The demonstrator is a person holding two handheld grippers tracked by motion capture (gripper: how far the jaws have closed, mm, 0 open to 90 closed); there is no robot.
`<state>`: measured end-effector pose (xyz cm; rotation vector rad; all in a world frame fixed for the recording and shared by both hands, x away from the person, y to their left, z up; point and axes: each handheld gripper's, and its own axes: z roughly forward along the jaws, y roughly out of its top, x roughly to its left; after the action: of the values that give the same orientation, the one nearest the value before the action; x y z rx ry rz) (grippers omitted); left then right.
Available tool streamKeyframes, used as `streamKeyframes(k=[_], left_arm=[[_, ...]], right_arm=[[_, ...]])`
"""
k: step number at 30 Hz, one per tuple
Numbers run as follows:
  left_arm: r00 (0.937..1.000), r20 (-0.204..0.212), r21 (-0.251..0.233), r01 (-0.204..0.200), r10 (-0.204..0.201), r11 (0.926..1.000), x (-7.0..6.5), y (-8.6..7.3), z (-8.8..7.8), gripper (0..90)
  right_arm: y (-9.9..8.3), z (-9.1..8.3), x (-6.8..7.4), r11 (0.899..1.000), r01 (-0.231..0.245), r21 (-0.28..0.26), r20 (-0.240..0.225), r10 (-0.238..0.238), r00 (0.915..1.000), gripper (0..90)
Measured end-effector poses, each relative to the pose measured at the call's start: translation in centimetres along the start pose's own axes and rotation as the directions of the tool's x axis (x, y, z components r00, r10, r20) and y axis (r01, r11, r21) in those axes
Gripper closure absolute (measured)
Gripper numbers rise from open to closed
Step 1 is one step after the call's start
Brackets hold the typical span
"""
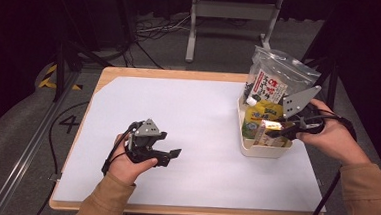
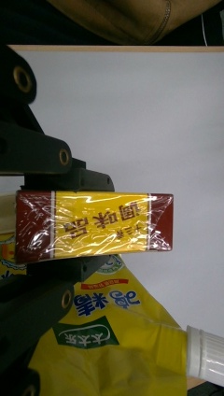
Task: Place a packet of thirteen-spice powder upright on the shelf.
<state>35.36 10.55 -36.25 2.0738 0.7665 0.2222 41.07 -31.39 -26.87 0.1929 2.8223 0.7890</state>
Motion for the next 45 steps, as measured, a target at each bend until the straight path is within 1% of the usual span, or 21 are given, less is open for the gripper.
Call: streamKeyframes(k=[5,7,12,16,26,29,30,33,36,40,42,43,44,45], left_arm=[[1.0,0.002,0.001,-0.001,0.001,1.0,0.0,0.0,0.1,25.5],[1.0,0.003,0.001,-0.002,0.002,1.0,0.0,0.0,0.1,25.5],[1.0,0.002,0.004,0.0,0.0,1.0,0.0,0.0,0.1,25.4],[1.0,0.001,0.006,0.004,-0.004,1.0,-0.1,0.0,0.1,25.4],[1.0,0.002,0.007,0.003,-0.003,1.0,-0.1,-0.1,0.2,25.4],[1.0,0.002,0.008,0.002,-0.002,1.0,-0.1,-0.1,0.2,25.4],[1.0,0.003,0.008,-0.001,0.001,1.0,0.0,-0.1,0.2,25.4],[1.0,0.001,0.009,0.006,-0.006,0.9999,0.0,-0.1,0.2,25.3],[1.0,-0.001,0.009,0.002,-0.002,1.0,0.1,-0.1,0.2,25.2],[1.0,0.001,0.011,0.007,-0.007,0.9999,0.1,-0.1,0.2,25.3],[1.0,0.001,0.014,0.006,-0.006,0.9999,0.2,-0.2,0.2,25.3],[0.9999,-0.001,0.016,0.01,-0.01,0.9998,0.2,-0.2,0.2,25.3],[0.9999,0.002,0.017,0.011,-0.011,0.9998,0.2,-0.2,0.2,25.2],[0.9999,0.002,0.017,0.015,-0.015,0.9997,0.2,-0.2,0.2,25.2]], right_arm=[[0.0,0.1,-0.1,1.0,0.005,-0.002,-0.025,-0.005,0.9997,68.1],[-0.1,0.1,-0.1,1.0,0.002,-0.007,-0.025,-0.002,0.9997,67.9],[-0.2,1.3,0.0,0.999,0.007,0.033,-0.038,-0.006,0.9993,67.1],[-0.2,1.9,0.0,0.999,0.007,0.045,-0.037,-0.006,0.9993,67.0],[-0.6,2.8,0.3,0.996,0.009,0.086,0.001,-0.009,1.0,66.9],[-0.6,3.1,0.3,0.996,0.014,0.093,0.003,-0.015,0.9999,66.6],[-0.6,3.2,0.4,0.996,0.006,0.093,0.007,-0.007,1.0,66.2],[-0.8,3.6,0.4,0.995,0.011,0.103,0.006,-0.012,0.9999,65.9],[-0.9,3.8,0.5,0.994,0.017,0.112,0.016,-0.019,0.9997,65.6],[-1.2,4.1,0.6,0.991,0.003,0.13,0.026,-0.007,0.9996,64.3],[-1.2,4.1,0.6,0.991,0.007,0.135,0.028,-0.011,0.9996,64.1],[-1.4,4.0,0.7,0.99,0.007,0.141,0.042,-0.013,0.999,64.0],[-1.4,3.9,0.7,0.991,0.008,0.136,0.047,-0.015,0.9988,63.7],[-1.4,3.8,0.7,0.992,0.0,0.129,0.058,-0.007,0.9983,63.3]])
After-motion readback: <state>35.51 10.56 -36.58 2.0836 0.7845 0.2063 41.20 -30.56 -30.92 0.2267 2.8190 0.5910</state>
